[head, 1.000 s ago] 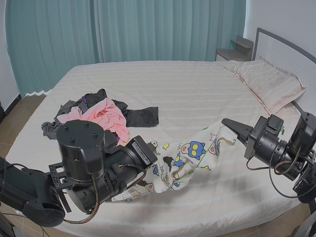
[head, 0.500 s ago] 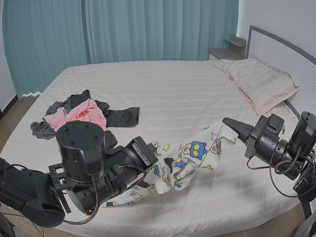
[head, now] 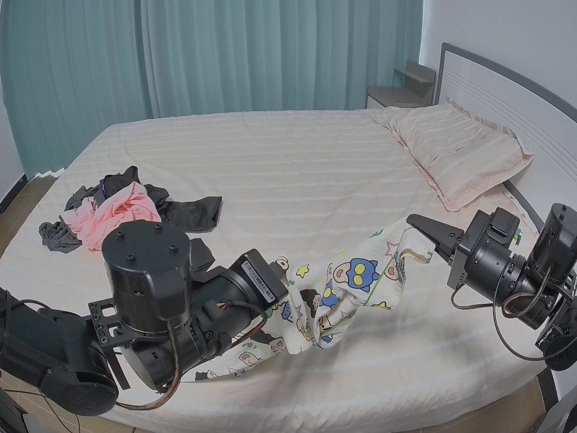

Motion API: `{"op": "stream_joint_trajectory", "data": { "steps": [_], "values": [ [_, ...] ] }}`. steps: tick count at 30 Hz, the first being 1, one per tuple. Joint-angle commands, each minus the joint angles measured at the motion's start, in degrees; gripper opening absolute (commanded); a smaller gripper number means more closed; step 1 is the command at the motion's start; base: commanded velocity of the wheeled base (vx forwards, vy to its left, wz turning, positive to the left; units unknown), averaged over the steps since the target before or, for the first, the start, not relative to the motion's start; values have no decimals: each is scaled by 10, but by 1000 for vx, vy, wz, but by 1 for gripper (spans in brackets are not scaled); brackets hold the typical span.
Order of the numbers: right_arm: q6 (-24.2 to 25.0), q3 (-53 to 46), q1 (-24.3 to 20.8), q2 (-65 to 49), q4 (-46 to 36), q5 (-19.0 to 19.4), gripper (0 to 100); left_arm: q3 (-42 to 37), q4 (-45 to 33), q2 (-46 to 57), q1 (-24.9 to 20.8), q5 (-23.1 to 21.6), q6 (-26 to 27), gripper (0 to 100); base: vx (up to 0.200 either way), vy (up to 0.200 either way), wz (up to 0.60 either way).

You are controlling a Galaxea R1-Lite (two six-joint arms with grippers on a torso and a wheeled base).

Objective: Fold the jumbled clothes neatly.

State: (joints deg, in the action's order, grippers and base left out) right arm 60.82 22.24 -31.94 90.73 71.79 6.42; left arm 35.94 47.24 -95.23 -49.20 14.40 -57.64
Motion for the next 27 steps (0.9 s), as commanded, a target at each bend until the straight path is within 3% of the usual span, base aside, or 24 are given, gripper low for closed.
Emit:
{"op": "stream_joint_trajectory", "data": {
  "steps": [1,9,18,27],
  "values": [
    [0,0,0,-2,0,0,0,0,0,0,0,0,0,0,0,-200,0],
    [0,0,3,-4,0,0,0,0,0,0,0,1,2,0,0,-200,0],
    [0,-1,3,-3,0,0,0,0,1,0,2,7,2,0,0,0,0],
    [-2,-1,3,-5,0,-1,0,-3,0,2,1,8,2,0,-200,0,0]
  ]
}}
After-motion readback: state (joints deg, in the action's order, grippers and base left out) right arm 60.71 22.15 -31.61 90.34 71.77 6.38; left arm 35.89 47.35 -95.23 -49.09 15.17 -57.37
